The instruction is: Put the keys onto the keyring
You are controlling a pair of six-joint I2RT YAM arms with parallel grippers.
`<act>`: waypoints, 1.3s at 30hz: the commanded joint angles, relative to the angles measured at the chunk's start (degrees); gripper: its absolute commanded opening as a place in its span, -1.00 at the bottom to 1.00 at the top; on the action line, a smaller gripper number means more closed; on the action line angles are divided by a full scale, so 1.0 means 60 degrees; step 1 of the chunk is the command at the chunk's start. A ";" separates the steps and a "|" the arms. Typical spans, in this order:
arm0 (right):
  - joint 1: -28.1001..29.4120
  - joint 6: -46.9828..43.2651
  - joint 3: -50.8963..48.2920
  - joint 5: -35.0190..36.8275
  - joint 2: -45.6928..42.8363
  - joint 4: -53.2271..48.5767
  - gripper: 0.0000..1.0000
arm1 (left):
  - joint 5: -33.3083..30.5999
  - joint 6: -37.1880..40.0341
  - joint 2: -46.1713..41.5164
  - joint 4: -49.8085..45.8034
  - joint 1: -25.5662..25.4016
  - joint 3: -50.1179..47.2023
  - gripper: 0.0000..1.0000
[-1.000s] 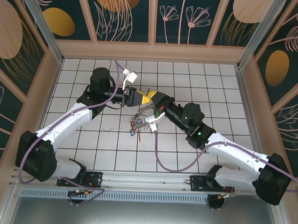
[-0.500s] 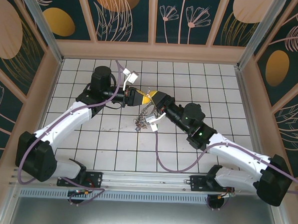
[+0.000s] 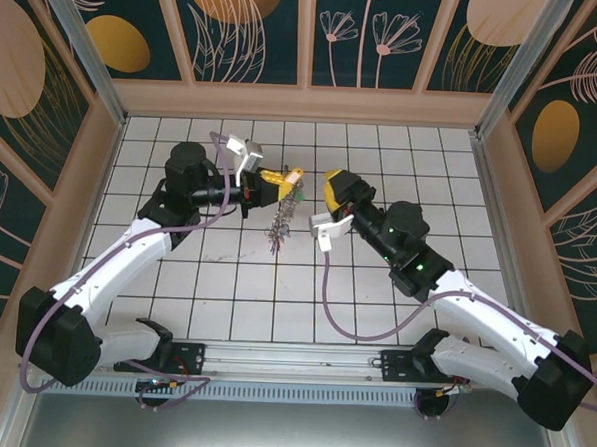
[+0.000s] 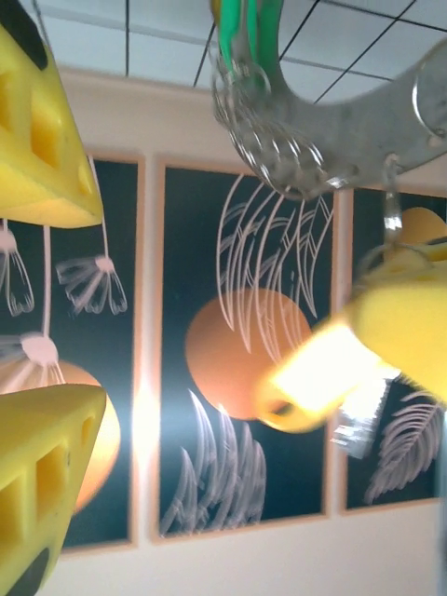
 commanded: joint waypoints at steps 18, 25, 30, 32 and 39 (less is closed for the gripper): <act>-0.2653 1.2823 -0.1886 -0.4398 -0.1286 0.0485 0.24 | -0.3242 0.1963 -0.0282 0.1177 0.0035 0.0043 -1.00; -0.2821 1.3467 -0.1139 -0.4331 -0.0631 -0.1107 0.29 | -0.5184 0.2674 -0.0510 -0.0392 0.0056 -0.0231 -1.00; -0.2832 1.3543 -0.1208 -0.4341 -0.0229 -0.0887 0.29 | -0.5987 0.3195 -0.1122 -0.1791 0.0048 -0.0484 -1.00; -0.2834 1.3579 -0.1142 -0.4351 -0.0070 -0.0892 0.29 | -0.6347 0.3454 -0.1388 -0.2327 0.0049 -0.0557 -1.00; -0.2834 1.3738 -0.0858 -0.4794 0.0531 -0.1325 0.29 | -0.8723 0.4578 -0.1565 -0.5480 0.0122 -0.0077 -1.00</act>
